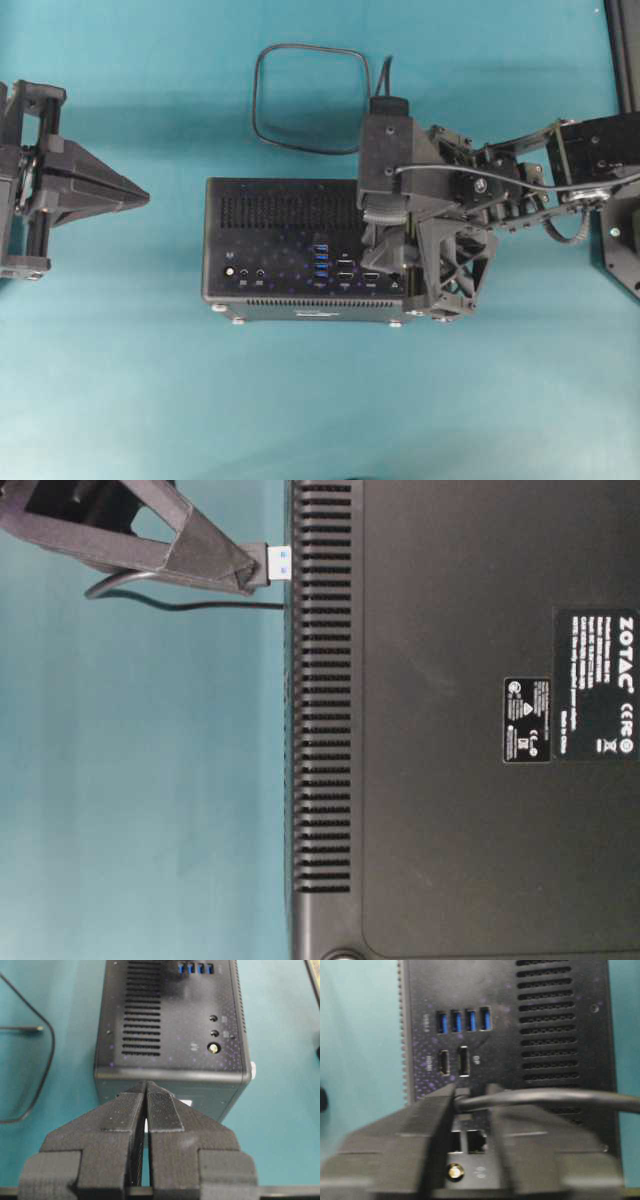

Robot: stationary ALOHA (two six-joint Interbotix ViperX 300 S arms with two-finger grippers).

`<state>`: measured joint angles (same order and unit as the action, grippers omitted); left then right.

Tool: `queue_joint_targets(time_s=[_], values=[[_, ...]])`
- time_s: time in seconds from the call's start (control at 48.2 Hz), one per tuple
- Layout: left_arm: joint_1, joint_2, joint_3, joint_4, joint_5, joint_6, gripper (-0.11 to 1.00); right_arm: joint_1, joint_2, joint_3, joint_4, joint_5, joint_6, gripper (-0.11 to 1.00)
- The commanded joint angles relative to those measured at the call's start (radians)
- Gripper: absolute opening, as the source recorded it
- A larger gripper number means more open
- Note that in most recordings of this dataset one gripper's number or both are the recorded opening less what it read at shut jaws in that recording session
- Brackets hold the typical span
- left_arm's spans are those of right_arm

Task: Insert the USB into the PC box with both arms.
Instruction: 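Grasp the USB plug with the right gripper and pull it out, then carry the held USB plug with the right gripper toward the blue USB ports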

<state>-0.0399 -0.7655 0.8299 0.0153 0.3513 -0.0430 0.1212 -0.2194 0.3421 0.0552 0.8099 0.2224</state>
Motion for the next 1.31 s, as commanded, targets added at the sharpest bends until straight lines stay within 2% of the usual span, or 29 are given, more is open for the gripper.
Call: queue_joint_targets(time_s=[0.0,0.187,0.373,0.684,0.85,0.933,1.037,1.161,1.286], values=[[0.002,-0.002,-0.012,0.0,-0.009,0.0,0.0,-0.005,-0.012,-0.031,-0.005,-0.003,-0.014,0.22],[0.002,-0.002,-0.014,0.0,-0.009,0.0,0.0,-0.005,-0.012,-0.038,-0.003,0.002,-0.014,0.12],[0.002,-0.002,-0.014,0.002,-0.011,0.0,0.0,-0.005,-0.011,-0.067,-0.009,0.029,-0.012,0.1],[0.002,-0.002,-0.012,0.0,-0.015,-0.002,0.0,0.011,-0.002,-0.135,-0.077,0.04,-0.009,0.1],[0.002,-0.002,-0.012,0.002,-0.015,-0.002,0.0,0.035,0.04,-0.178,-0.144,0.04,-0.005,0.1],[0.002,-0.002,-0.012,0.002,-0.015,-0.002,0.0,0.04,0.063,-0.195,-0.16,0.041,-0.003,0.1],[0.002,-0.003,-0.011,0.0,-0.015,-0.002,0.0,0.041,0.083,-0.202,-0.175,0.06,-0.003,0.1],[0.002,-0.005,-0.008,0.002,-0.015,-0.002,0.0,0.04,0.097,-0.204,-0.229,0.081,-0.003,0.1],[0.002,-0.005,-0.008,0.0,-0.015,-0.003,0.0,0.034,0.1,-0.204,-0.255,0.078,-0.003,0.1]])
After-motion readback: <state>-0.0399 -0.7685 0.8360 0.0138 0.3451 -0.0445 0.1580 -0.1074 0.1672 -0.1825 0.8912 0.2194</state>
